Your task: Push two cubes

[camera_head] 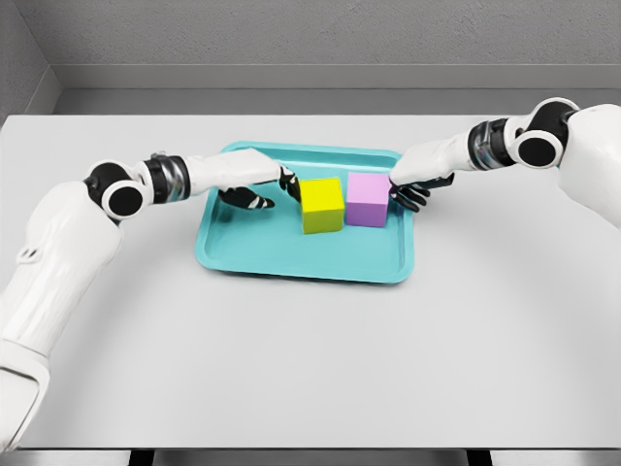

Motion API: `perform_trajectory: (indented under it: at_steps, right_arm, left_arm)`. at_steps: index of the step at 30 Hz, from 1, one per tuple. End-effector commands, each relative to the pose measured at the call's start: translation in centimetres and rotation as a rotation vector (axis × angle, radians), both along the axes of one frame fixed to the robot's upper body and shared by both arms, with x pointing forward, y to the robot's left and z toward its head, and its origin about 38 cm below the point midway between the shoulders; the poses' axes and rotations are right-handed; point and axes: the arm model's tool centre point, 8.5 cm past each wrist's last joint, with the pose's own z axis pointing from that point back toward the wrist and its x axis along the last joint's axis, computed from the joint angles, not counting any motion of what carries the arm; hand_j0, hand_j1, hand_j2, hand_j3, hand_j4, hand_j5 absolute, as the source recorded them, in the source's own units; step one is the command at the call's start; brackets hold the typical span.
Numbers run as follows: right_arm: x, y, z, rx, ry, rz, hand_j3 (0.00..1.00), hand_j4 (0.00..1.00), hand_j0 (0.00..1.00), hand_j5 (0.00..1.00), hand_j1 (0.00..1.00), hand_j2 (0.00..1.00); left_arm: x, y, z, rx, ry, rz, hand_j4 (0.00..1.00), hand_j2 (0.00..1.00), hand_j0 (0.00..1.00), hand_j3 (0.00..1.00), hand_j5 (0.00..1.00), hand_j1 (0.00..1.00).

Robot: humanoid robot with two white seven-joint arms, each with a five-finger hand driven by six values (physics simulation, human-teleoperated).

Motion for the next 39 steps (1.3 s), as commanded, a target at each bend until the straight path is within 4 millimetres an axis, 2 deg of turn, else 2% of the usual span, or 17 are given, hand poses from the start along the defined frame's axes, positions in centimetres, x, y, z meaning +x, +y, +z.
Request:
perform_trajectory:
  at_steps: [1,7,11,13,16,17,18,20,22,23,24,25,28,31,37,39]
  right_arm:
    - [0.0,-0.2,-0.2,-0.004,0.006,-0.006,0.10,0.10,0.10,0.10,0.10,0.10]
    - [0.1,-0.8,-0.6,-0.015,0.013,-0.023,0.10,0.10,0.10,0.10,0.10,0.10]
    - [0.2,-1.1,-0.6,-0.015,0.013,-0.033,0.10,0.10,0.10,0.10,0.10,0.10]
    - [0.5,-1.9,-0.8,-0.019,0.017,-0.063,0.10,0.10,0.10,0.10,0.10,0.10]
    - [0.8,-2.5,-1.0,-0.022,0.023,-0.090,0.10,0.10,0.10,0.10,0.10,0.10]
    - [0.9,-2.8,-1.0,-0.023,0.024,-0.100,0.10,0.10,0.10,0.10,0.10,0.10]
    - [1.1,-3.1,-0.9,-0.024,0.022,-0.110,0.10,0.10,0.10,0.10,0.10,0.10]
    - [1.5,-3.6,-0.8,-0.026,0.021,-0.136,0.10,0.10,0.10,0.10,0.10,0.10]
    - [2.0,-2.8,-0.8,-0.023,0.023,-0.143,0.10,0.10,0.10,0.10,0.10,0.10]
    - [2.4,-2.8,-0.7,-0.023,0.022,-0.155,0.10,0.10,0.10,0.10,0.10,0.10]
    - [2.6,-2.2,-0.4,-0.041,0.008,-0.142,0.10,0.10,0.10,0.10,0.10,0.10]
    - [3.0,-1.2,-0.1,-0.058,-0.009,-0.131,0.10,0.10,0.10,0.10,0.10,0.10]
    - [3.8,-0.4,1.0,-0.079,-0.038,-0.124,0.10,0.10,0.10,0.10,0.10,0.10]
    - [4.0,0.8,1.7,-0.075,-0.053,-0.107,0.10,0.10,0.10,0.10,0.10,0.10]
    - [4.6,1.6,2.8,-0.104,-0.085,-0.098,0.10,0.10,0.10,0.10,0.10,0.10]
    - [4.7,2.6,3.1,-0.105,-0.093,-0.081,0.10,0.10,0.10,0.10,0.10,0.10]
  left_arm:
    - [0.0,-0.4,-0.2,-0.013,0.009,0.001,0.60,0.60,0.60,0.60,0.60,0.60]
    - [0.4,-0.8,0.3,-0.019,0.003,-0.002,0.60,0.60,0.60,0.60,0.60,0.60]
    - [0.4,-1.4,0.0,-0.013,0.010,-0.005,0.60,0.60,0.60,0.60,0.60,0.60]
    - [0.4,-1.4,0.0,-0.013,0.010,-0.005,0.60,0.60,0.60,0.60,0.60,0.60]
    - [0.4,-0.5,0.0,-0.008,0.011,0.008,0.60,0.60,0.60,0.60,0.60,0.60]
    - [0.5,0.4,0.1,-0.002,0.009,0.019,0.60,0.60,0.60,0.60,0.60,0.60]
    - [0.5,1.5,0.5,0.005,-0.002,0.031,0.60,0.60,0.60,0.60,0.60,0.60]
    - [0.0,1.9,1.6,-0.046,-0.015,0.018,0.60,0.60,0.60,0.60,0.60,0.60]
    - [-0.3,3.5,3.1,-0.068,-0.039,0.021,0.60,0.60,0.60,0.60,0.60,0.60]
    - [-0.7,3.3,3.5,-0.085,-0.050,0.006,0.60,0.60,0.60,0.60,0.60,0.60]
    - [-1.0,3.9,3.8,-0.087,-0.056,0.004,0.60,0.60,0.60,0.60,0.60,0.60]
    - [-1.3,3.6,4.1,-0.092,-0.066,-0.010,0.60,0.60,0.60,0.60,0.60,0.60]
    - [-2.0,2.8,3.4,-0.103,-0.048,-0.037,0.60,0.60,0.60,0.60,0.60,0.60]
    - [-2.4,3.3,3.8,-0.108,-0.053,-0.045,0.60,0.60,0.60,0.60,0.60,0.60]
    - [-2.9,3.3,2.7,-0.107,-0.030,-0.044,0.60,0.60,0.60,0.60,0.60,0.60]
    - [-3.0,3.3,2.6,-0.109,-0.026,-0.044,0.60,0.60,0.60,0.60,0.60,0.60]
